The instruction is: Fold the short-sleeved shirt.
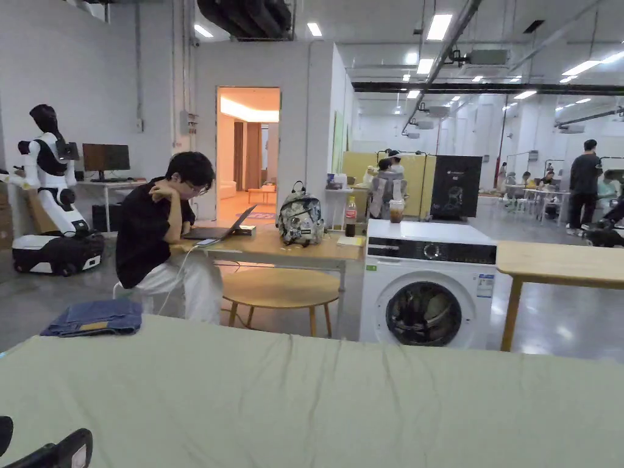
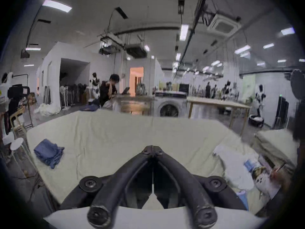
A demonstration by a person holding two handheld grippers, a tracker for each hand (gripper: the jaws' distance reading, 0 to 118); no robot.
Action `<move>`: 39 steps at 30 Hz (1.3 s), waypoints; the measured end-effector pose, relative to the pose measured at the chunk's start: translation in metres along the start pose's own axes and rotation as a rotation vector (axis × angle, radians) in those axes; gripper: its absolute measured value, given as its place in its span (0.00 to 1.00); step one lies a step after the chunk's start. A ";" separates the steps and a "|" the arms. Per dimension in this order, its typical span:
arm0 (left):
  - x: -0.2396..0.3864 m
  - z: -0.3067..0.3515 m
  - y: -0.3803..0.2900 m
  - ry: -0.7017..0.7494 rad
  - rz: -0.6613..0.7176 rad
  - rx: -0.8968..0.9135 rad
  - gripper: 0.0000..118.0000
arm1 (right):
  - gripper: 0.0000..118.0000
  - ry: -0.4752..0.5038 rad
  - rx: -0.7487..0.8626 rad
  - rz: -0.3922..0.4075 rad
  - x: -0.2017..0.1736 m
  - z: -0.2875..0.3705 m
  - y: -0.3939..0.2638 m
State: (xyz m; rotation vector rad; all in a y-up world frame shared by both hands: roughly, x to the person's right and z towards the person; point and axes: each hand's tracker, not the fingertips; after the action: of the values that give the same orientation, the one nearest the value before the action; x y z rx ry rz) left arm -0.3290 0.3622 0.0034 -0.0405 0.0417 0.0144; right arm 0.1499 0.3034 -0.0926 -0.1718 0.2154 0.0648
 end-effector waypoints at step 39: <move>0.107 -0.012 -0.028 -0.036 -0.044 0.026 0.77 | 0.69 -0.132 0.078 -0.054 -0.010 0.005 -0.021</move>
State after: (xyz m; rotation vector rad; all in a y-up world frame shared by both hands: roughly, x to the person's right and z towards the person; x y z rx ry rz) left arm -0.2224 0.3347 -0.0122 -0.0153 0.0046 -0.0291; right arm 0.1433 0.2828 -0.0826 -0.0952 0.0816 0.0137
